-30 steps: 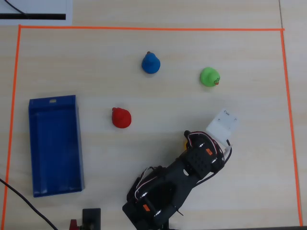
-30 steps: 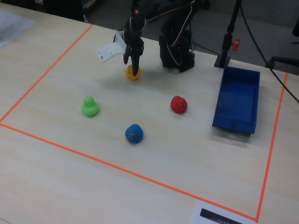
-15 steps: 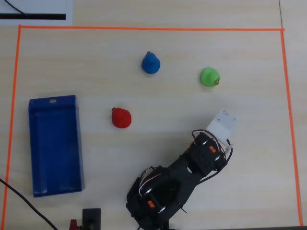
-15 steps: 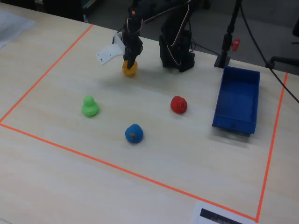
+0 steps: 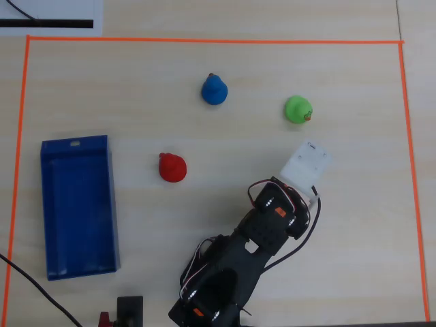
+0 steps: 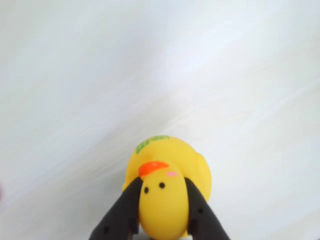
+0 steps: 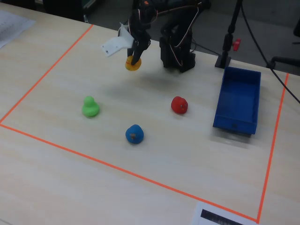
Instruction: Grasp yellow duck and put it into box.
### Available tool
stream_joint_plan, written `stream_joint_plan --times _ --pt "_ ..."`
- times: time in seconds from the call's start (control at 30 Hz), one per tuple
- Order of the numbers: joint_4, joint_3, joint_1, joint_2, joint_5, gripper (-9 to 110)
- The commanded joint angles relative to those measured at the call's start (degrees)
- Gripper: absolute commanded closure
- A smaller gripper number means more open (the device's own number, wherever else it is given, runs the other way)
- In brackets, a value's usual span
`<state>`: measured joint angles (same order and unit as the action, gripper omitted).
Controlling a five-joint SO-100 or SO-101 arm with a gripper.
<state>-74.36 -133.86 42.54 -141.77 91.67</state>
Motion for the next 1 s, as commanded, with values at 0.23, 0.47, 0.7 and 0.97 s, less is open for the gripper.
stream_joint_plan --times 0.23,0.47,0.7,0.97 --pt "-25.05 21.62 -45.09 -3.25 -18.28 101" --pt "-26.37 21.53 -71.72 -4.13 -24.08 102" --pt "-25.49 23.03 -95.01 6.33 -32.52 102" --pt "-22.32 41.4 -108.81 28.04 -39.64 102"
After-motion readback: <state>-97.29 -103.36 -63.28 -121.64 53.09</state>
